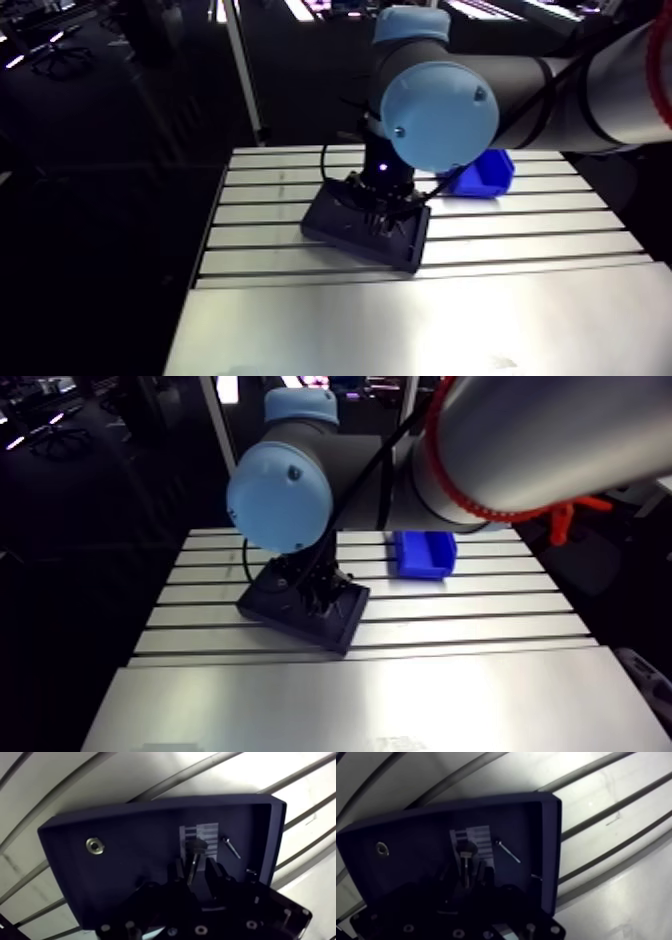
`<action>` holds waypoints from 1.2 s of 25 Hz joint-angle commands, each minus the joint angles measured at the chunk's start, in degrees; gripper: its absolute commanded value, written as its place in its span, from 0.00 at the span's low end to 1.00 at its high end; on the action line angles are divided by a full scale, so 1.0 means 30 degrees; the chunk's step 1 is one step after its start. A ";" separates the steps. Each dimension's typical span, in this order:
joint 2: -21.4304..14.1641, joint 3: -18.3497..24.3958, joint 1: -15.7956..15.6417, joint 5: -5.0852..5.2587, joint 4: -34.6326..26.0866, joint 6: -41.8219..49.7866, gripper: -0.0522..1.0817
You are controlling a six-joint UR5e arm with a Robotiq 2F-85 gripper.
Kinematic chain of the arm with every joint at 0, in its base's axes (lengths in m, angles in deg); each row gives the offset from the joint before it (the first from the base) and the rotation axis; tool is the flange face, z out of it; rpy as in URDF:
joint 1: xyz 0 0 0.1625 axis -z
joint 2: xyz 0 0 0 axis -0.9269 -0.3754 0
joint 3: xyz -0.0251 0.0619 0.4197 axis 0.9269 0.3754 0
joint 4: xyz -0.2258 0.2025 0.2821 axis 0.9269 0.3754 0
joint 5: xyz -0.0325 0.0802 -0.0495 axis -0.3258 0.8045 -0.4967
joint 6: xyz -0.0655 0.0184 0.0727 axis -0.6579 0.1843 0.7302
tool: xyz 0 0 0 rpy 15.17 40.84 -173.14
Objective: Pick up the M10 bolt from the tray and put it into the blue bin.
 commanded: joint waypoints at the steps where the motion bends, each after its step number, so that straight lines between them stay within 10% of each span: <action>1: 0.0024 0.0000 -0.0001 -0.0001 0.0015 -0.0001 0.62; 30: 0.0141 -0.0030 -0.0001 -0.0001 0.0191 -0.0001 0.72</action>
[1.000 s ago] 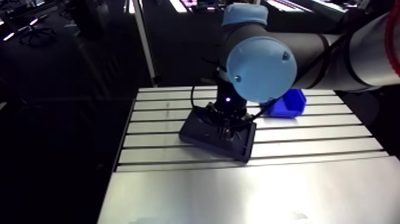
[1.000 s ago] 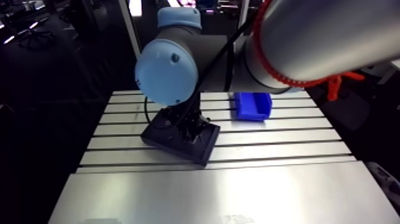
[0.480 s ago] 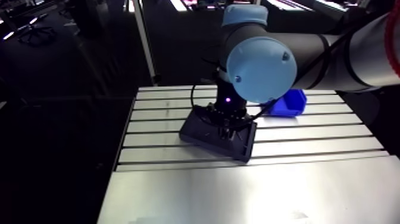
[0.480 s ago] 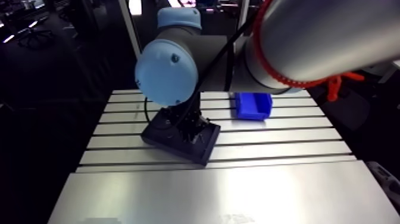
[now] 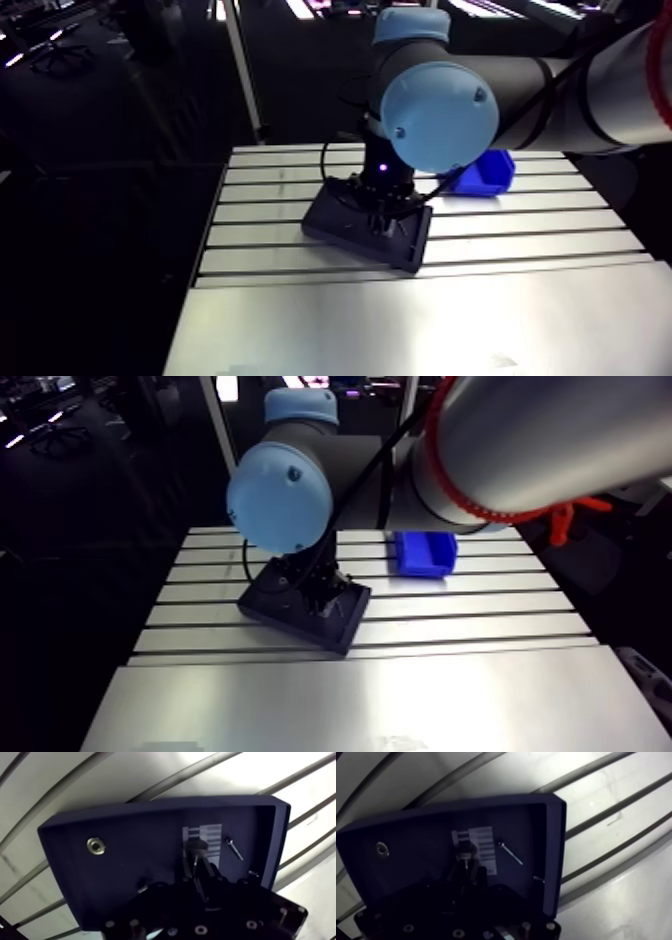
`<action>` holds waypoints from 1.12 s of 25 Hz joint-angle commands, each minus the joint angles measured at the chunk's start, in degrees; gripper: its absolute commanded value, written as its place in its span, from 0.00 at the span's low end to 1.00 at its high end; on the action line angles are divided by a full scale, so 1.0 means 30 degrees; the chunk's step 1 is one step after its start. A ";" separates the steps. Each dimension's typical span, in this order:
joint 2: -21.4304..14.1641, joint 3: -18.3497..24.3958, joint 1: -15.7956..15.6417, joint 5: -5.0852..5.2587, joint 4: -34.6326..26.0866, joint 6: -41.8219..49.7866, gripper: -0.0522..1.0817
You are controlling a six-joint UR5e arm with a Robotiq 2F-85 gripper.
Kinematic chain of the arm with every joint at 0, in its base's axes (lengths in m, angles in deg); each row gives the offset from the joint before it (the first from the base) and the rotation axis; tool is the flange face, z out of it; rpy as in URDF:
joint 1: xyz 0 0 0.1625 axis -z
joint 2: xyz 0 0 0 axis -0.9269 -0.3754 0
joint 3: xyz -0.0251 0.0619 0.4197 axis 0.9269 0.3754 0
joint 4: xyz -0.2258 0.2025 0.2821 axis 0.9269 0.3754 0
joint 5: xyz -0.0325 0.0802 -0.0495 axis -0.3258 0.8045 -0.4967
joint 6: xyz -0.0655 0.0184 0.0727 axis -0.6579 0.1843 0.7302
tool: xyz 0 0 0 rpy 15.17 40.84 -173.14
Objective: Pick up the M10 bolt from the tray and put it into the blue bin.
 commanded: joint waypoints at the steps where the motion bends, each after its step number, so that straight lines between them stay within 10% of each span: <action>1: 0.0005 -0.0006 0.0001 -0.0030 0.0170 -0.0029 0.73; 11: -0.0288 0.0023 0.0030 -0.0030 0.0229 -0.0088 0.79; 14: -0.0610 0.0023 -0.0087 -0.0499 0.0229 -0.0235 0.84; 28: -0.4419 0.0609 -0.0117 -0.0587 -0.3258 -0.4572 0.97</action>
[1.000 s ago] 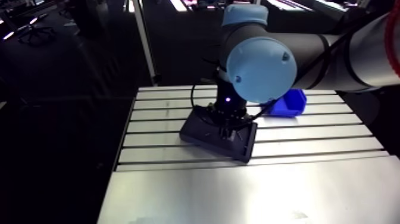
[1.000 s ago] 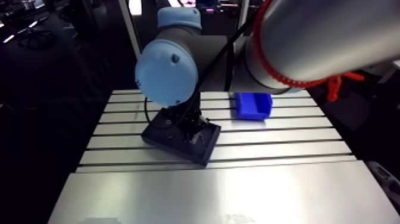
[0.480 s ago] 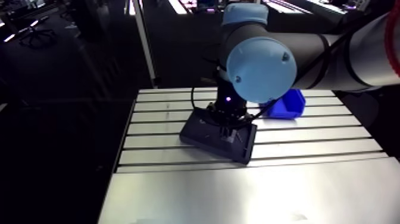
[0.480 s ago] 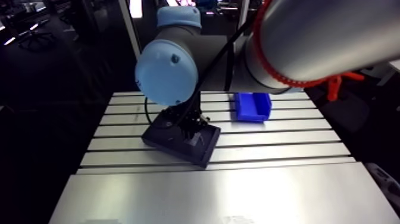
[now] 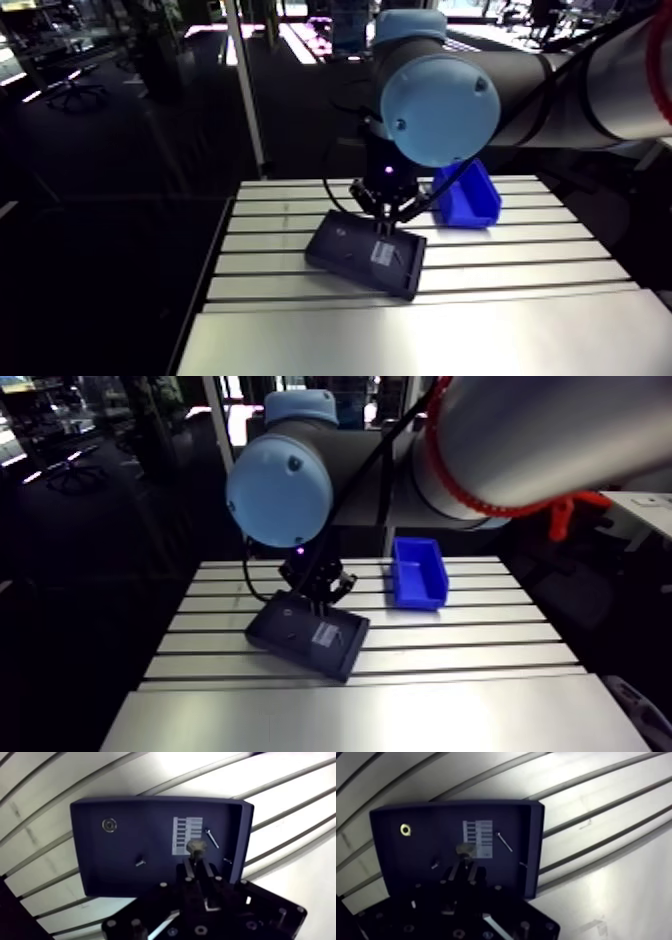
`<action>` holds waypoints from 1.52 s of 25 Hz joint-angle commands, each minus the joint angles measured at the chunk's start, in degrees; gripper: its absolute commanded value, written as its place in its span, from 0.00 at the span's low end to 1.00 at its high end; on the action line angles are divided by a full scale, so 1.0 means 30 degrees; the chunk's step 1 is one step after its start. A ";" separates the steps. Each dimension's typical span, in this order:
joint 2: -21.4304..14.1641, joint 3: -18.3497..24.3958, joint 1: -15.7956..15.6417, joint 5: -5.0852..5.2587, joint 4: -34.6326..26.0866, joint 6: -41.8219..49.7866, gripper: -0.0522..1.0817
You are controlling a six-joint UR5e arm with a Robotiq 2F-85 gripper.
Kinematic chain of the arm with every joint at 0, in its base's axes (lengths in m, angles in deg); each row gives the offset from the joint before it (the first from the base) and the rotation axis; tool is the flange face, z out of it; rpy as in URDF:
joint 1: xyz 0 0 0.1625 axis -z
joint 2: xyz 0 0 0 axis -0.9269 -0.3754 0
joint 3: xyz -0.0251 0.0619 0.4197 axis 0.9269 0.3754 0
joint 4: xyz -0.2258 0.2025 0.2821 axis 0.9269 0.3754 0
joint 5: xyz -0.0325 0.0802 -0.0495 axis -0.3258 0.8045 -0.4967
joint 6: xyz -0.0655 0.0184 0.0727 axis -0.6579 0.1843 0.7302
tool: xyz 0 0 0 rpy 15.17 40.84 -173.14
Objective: Pick up the M10 bolt from the tray and put it into the blue bin.
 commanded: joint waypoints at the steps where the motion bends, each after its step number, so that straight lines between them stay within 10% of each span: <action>1: -0.2028 0.0539 -0.0009 0.0054 -0.2428 -0.3144 0.97; 20: -0.3991 0.2912 0.3448 0.0201 -0.5534 -1.9173 0.97; 38: -0.2086 0.4202 0.5119 0.0611 -0.4537 -3.4440 0.97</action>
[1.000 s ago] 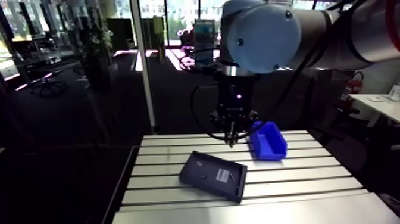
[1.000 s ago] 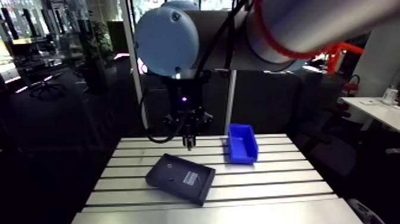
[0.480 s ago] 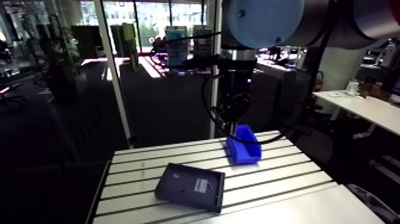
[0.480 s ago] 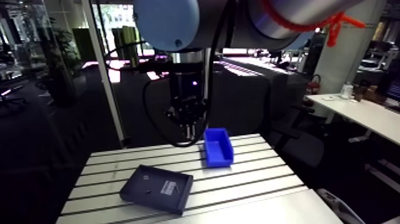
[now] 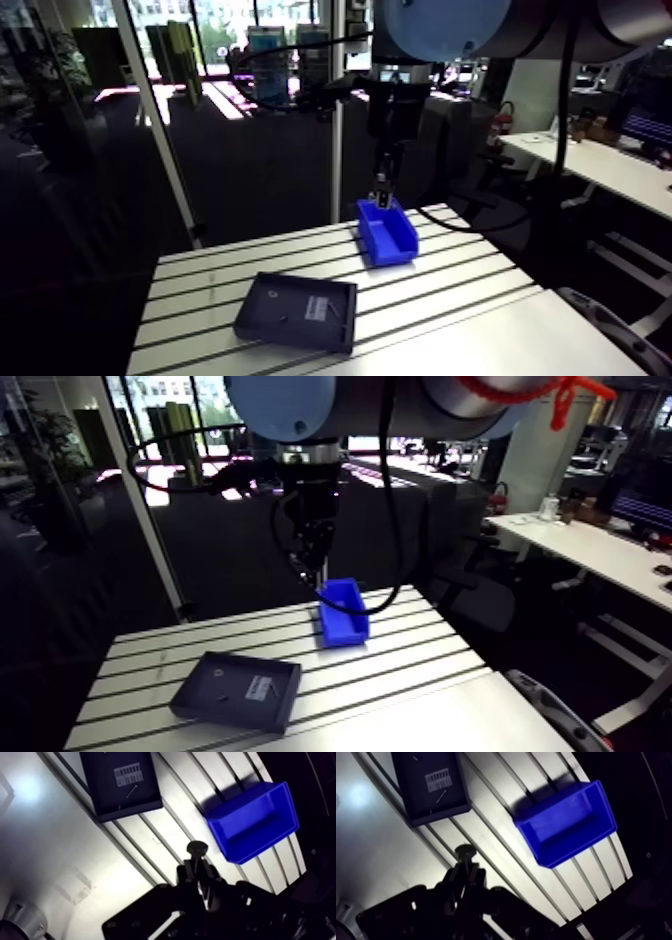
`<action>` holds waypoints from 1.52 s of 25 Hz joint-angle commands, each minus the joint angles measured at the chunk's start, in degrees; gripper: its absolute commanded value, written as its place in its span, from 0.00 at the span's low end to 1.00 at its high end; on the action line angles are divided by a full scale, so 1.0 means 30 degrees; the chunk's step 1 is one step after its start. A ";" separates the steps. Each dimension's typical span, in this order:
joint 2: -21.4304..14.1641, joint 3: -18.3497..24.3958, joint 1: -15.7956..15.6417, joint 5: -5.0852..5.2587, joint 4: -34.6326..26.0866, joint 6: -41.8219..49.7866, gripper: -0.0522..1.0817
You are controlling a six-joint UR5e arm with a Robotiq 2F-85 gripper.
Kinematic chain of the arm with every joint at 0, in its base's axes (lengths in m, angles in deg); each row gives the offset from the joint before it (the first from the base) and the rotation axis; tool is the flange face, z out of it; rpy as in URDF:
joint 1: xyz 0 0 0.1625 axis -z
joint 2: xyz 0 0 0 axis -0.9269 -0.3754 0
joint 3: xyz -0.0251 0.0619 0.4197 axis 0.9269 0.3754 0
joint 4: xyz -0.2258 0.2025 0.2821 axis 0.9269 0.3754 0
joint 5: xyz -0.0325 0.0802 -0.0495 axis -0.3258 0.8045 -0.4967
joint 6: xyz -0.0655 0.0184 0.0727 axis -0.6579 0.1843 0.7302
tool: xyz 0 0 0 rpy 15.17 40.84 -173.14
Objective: Pick up the M10 bolt from the tray and put it into the blue bin.
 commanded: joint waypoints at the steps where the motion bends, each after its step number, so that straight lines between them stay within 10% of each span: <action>1: 0.1007 0.0719 0.0125 0.0061 0.0831 -0.4504 0.97; 15: 0.4084 0.2682 0.0917 -0.0057 0.2442 -0.9369 0.97; 38: 0.7981 0.4411 0.1327 -0.0086 0.2560 -0.9252 0.97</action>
